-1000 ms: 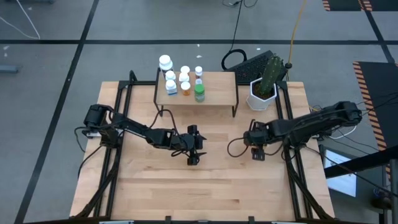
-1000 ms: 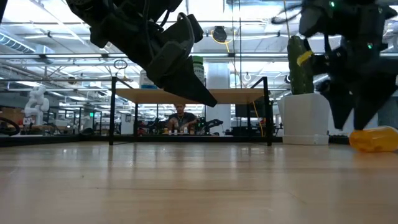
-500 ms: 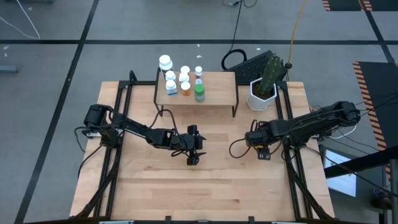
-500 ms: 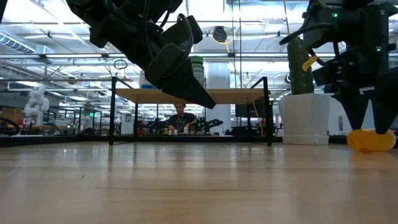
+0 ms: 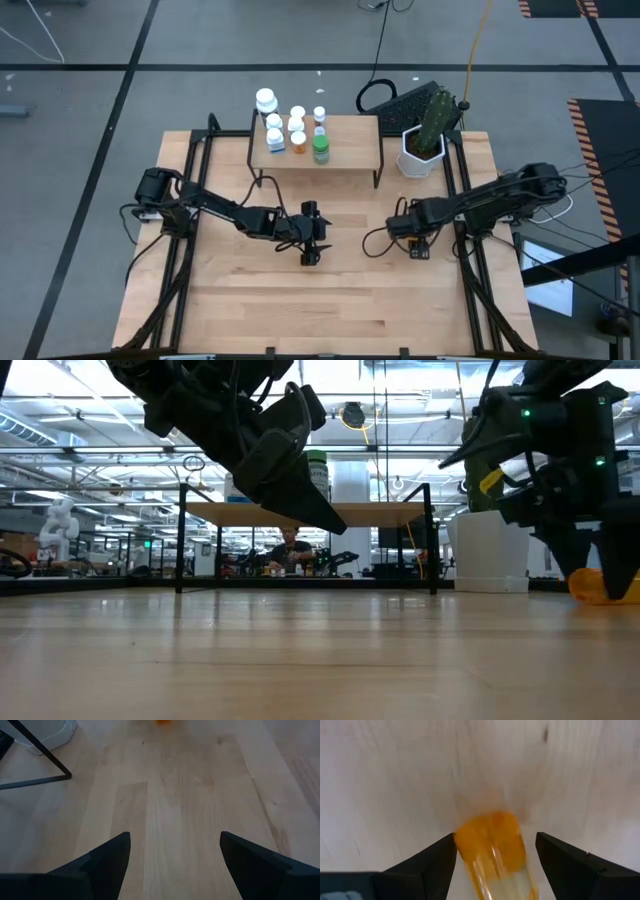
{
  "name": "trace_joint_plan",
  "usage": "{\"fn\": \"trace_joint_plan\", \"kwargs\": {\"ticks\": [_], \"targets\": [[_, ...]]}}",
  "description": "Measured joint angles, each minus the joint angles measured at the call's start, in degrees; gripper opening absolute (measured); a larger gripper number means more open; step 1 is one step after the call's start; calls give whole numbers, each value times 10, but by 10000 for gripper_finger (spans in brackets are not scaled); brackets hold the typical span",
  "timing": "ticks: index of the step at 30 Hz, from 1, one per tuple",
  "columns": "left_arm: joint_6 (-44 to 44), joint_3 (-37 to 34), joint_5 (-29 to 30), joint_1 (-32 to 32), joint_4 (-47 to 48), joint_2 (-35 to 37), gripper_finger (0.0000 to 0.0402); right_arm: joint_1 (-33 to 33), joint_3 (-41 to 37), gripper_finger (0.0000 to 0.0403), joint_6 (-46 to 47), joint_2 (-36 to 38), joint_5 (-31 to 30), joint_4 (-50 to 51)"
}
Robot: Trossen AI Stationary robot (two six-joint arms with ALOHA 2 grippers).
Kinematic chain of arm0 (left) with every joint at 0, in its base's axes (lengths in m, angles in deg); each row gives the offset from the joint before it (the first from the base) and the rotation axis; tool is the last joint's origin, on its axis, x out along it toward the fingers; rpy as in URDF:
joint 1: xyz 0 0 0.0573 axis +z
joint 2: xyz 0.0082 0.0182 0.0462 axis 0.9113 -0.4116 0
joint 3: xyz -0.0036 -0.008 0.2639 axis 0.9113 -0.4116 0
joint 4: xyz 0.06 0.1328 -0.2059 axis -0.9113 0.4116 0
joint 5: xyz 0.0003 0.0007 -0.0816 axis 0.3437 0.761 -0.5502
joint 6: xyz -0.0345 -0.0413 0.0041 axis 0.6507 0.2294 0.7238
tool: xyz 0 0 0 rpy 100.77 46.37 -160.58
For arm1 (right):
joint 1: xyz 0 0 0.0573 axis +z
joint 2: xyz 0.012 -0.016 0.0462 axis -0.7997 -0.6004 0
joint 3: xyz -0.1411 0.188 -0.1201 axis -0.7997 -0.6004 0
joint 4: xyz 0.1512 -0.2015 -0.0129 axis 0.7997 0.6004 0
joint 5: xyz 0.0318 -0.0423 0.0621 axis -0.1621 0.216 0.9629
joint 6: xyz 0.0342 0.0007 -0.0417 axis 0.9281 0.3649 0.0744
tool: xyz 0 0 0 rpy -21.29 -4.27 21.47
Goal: Pick and place medicine bottles onto shelf by color
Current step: Put the orange pill bottle on the shelf
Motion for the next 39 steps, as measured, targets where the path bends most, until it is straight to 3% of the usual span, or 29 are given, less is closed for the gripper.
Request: {"fn": "trace_joint_plan", "kwargs": {"ticks": [6, 15, 22, 33, 39], "targets": [[0, 0, 0, 0, 2, 0, 308, -6, 0, 263, 56, -8, -1, -68], [0, 0, 0, 0, 15, 0, 308, -11, 0, 263, 65, -3, -1, -5], [1, 0, 0, 0, 15, 0, 308, -12, 0, 261, 58, -4, -16, -15], [2, 0, 0, 0, 16, 0, 308, -12, 0, 195, 87, -3, -14, -1], [2, 0, 0, 0, 18, 0, 308, -20, 1, 195, 148, -2, 32, -75]]}}
